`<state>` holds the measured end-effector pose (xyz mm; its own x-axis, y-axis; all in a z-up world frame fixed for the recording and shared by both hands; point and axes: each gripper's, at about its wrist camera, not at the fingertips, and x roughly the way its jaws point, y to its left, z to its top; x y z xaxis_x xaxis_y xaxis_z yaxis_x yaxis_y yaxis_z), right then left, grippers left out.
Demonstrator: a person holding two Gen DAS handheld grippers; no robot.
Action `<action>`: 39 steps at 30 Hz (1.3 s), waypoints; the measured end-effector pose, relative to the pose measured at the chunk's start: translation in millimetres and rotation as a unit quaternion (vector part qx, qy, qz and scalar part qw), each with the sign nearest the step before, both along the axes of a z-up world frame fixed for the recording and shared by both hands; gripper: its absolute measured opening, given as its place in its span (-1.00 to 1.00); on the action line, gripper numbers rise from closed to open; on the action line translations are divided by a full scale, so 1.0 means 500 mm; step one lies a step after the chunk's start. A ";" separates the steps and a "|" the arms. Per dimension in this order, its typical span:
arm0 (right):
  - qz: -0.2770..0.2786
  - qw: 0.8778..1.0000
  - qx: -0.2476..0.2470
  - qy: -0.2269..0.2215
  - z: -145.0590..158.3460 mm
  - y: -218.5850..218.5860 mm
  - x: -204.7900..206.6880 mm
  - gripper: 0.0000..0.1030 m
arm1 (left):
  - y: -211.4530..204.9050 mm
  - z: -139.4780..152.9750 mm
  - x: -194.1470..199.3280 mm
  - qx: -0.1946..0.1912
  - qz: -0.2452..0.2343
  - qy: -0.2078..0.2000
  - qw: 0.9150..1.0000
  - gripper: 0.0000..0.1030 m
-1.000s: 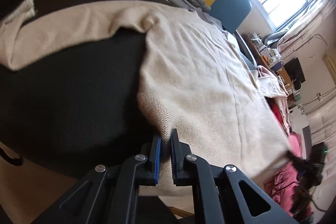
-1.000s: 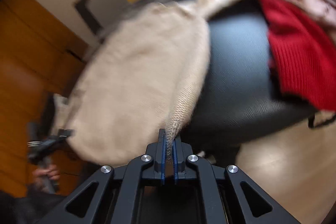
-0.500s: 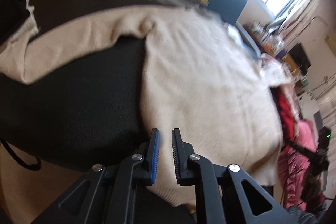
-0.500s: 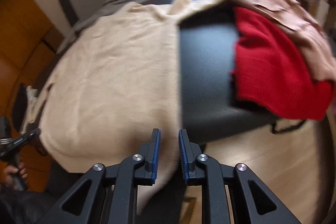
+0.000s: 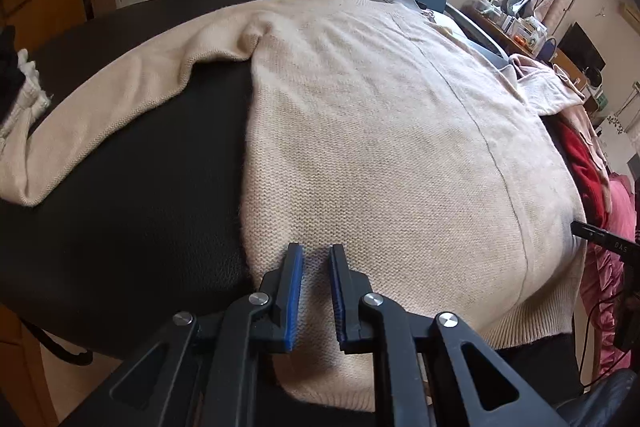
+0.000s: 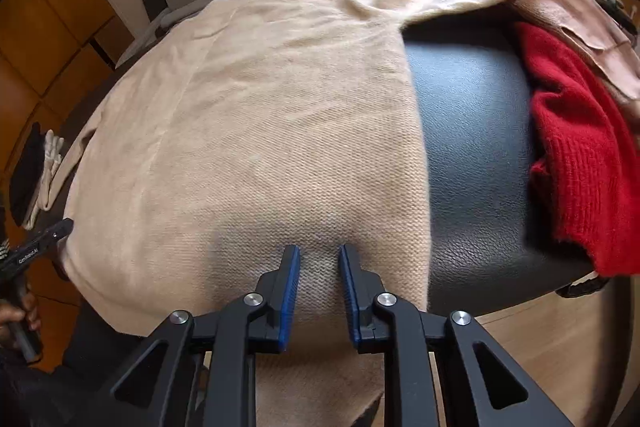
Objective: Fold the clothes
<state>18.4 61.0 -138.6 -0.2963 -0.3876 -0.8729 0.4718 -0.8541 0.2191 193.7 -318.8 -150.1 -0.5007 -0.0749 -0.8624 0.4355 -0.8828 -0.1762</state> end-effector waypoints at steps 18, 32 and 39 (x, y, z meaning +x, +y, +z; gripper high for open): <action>-0.102 0.987 0.006 0.125 0.164 0.076 -0.227 -0.44 | 0.113 0.048 -0.327 -0.036 -0.154 0.043 0.986 -0.66; -0.020 0.857 0.376 0.353 0.172 0.043 -0.576 0.78 | 0.148 0.002 -0.589 -0.032 -0.186 0.059 0.980 -0.66; -0.025 0.852 0.378 0.361 0.152 0.045 -0.644 0.75 | 0.146 -0.004 -0.596 -0.029 -0.190 0.068 0.979 -0.63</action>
